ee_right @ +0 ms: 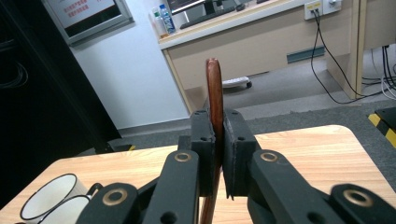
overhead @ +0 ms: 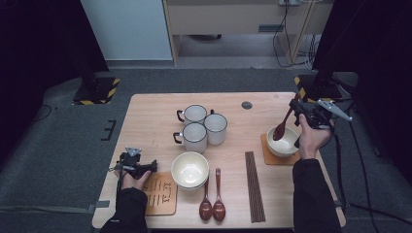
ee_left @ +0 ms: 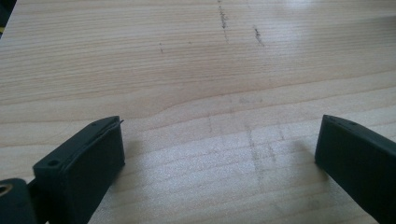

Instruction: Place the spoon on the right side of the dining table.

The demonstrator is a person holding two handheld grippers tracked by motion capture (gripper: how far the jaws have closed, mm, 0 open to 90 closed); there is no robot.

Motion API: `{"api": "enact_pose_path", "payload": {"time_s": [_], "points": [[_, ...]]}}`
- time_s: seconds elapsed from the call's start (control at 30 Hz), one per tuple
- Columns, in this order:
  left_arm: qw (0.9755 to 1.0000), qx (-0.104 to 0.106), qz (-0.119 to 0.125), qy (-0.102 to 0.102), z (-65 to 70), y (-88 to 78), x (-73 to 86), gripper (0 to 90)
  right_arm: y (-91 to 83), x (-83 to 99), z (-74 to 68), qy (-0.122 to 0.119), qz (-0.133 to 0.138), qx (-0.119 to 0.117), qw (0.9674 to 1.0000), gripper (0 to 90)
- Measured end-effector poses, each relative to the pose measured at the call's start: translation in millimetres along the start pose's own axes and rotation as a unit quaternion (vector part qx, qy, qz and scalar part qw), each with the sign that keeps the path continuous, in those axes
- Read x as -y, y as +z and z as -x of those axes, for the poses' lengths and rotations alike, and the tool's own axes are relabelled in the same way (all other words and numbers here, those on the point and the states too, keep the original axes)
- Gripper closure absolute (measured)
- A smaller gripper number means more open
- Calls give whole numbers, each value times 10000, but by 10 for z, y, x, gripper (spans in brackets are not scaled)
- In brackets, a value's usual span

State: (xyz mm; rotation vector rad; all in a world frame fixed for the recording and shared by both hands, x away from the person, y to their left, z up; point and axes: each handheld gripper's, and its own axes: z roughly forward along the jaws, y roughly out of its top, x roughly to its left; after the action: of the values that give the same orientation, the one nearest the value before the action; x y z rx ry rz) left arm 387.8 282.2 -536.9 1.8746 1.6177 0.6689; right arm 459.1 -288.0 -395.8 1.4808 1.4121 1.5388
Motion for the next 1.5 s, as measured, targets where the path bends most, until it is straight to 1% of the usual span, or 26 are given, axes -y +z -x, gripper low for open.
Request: {"api": "enact_pose_path", "payload": {"time_s": [0.37,0.57,0.8,1.13,1.5], "points": [[10000,0,-1,0,0,0,0,4,24,36,108,19,-69,166,9998,846],[10000,0,0,1,0,0,0,4,59,97,176,64,-150,256,9995,846],[10000,0,-1,1,0,0,0,4,113,165,220,4,-257,352,9990,845],[10000,0,-3,2,0,0,0,4,177,273,227,-96,-504,437,9977,839],[10000,0,-2,0,0,0,0,4,201,340,198,-169,-750,384,9963,829]]}}
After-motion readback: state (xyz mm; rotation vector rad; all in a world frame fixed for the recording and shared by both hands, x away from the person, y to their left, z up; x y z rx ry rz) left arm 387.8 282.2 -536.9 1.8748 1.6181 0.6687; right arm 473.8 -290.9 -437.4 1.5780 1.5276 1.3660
